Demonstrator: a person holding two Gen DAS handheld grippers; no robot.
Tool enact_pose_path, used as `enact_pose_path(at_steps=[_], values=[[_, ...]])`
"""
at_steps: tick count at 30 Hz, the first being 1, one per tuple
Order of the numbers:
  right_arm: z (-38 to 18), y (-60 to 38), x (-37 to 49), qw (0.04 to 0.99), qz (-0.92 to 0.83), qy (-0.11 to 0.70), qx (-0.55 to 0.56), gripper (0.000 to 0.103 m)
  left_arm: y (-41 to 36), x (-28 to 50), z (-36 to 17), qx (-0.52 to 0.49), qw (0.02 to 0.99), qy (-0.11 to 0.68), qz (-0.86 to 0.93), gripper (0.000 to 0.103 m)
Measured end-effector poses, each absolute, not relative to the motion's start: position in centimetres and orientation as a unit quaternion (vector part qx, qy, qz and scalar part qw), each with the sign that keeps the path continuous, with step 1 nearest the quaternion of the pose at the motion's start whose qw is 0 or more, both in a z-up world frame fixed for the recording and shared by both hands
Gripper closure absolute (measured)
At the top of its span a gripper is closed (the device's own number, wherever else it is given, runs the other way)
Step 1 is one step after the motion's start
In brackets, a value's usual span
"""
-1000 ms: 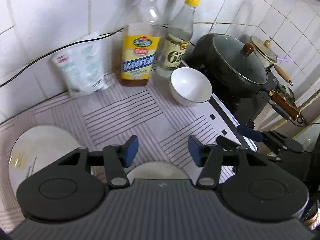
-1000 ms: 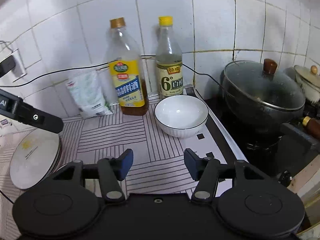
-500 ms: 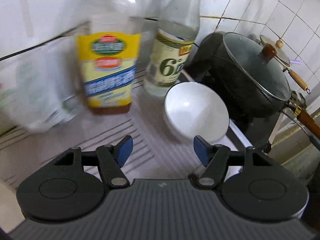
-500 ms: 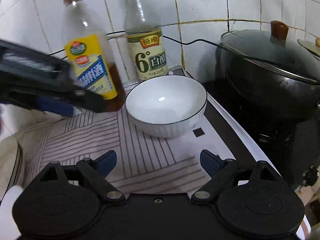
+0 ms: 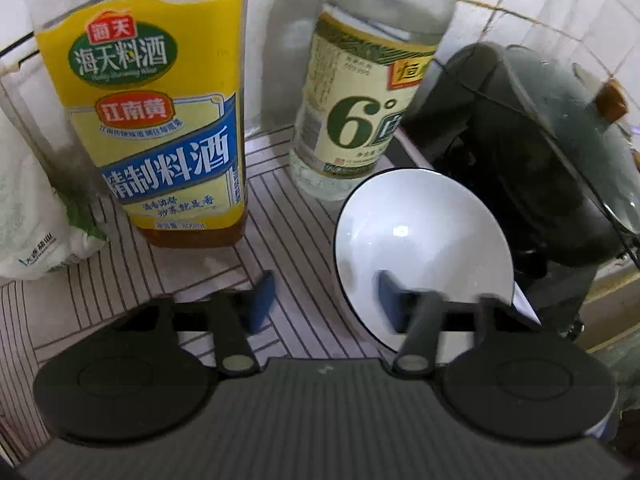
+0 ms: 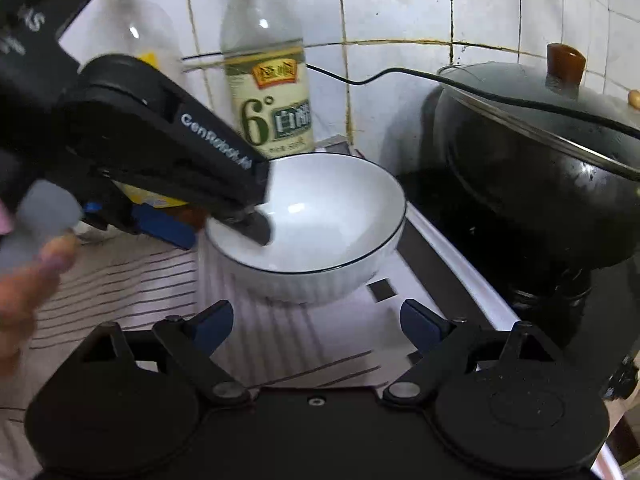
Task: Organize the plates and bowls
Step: 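Grasp the rim of the white bowl near the stove with both tools, then carry the bowl with both tools and lower it onto the bowl stack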
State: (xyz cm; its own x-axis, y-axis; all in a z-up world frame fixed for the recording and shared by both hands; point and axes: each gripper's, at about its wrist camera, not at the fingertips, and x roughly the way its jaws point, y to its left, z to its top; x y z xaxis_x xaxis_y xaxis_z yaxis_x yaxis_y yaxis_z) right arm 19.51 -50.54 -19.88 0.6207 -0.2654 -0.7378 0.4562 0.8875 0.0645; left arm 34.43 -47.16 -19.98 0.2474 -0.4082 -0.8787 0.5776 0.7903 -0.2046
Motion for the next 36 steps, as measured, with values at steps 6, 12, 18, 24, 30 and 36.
enact_pose_path(at_steps=[6, 12, 18, 24, 30, 36], values=[[-20.8, -52.2, 20.4, 0.889, -0.185, 0.387, 0.161, 0.009, -47.4, 35.2, -20.4, 0.066, 0.765, 0.553, -0.322, 0.089], [-20.9, -51.6, 21.4, 0.908, -0.161, 0.370, 0.118, 0.008, -47.4, 35.4, -20.6, 0.063, 0.759, 0.556, -0.333, 0.091], [-20.6, -50.5, 20.7, 0.911, -0.147, 0.368, 0.114, 0.009, -46.3, 33.7, -20.0, 0.094, 0.760, 0.539, -0.351, 0.091], [-18.2, -48.4, 18.7, 0.919, -0.142, 0.350, 0.114, 0.009, -43.9, 32.4, -18.0, 0.089, 0.755, 0.539, -0.362, 0.091], [-15.4, -46.1, 16.1, 0.924, -0.130, 0.335, 0.128, 0.009, -41.3, 30.3, -14.7, 0.083, 0.756, 0.534, -0.370, 0.091], [-12.0, -44.0, 13.5, 0.932, -0.112, 0.319, 0.132, 0.009, -36.9, 27.4, -10.9, 0.076, 0.757, 0.518, -0.390, 0.090]])
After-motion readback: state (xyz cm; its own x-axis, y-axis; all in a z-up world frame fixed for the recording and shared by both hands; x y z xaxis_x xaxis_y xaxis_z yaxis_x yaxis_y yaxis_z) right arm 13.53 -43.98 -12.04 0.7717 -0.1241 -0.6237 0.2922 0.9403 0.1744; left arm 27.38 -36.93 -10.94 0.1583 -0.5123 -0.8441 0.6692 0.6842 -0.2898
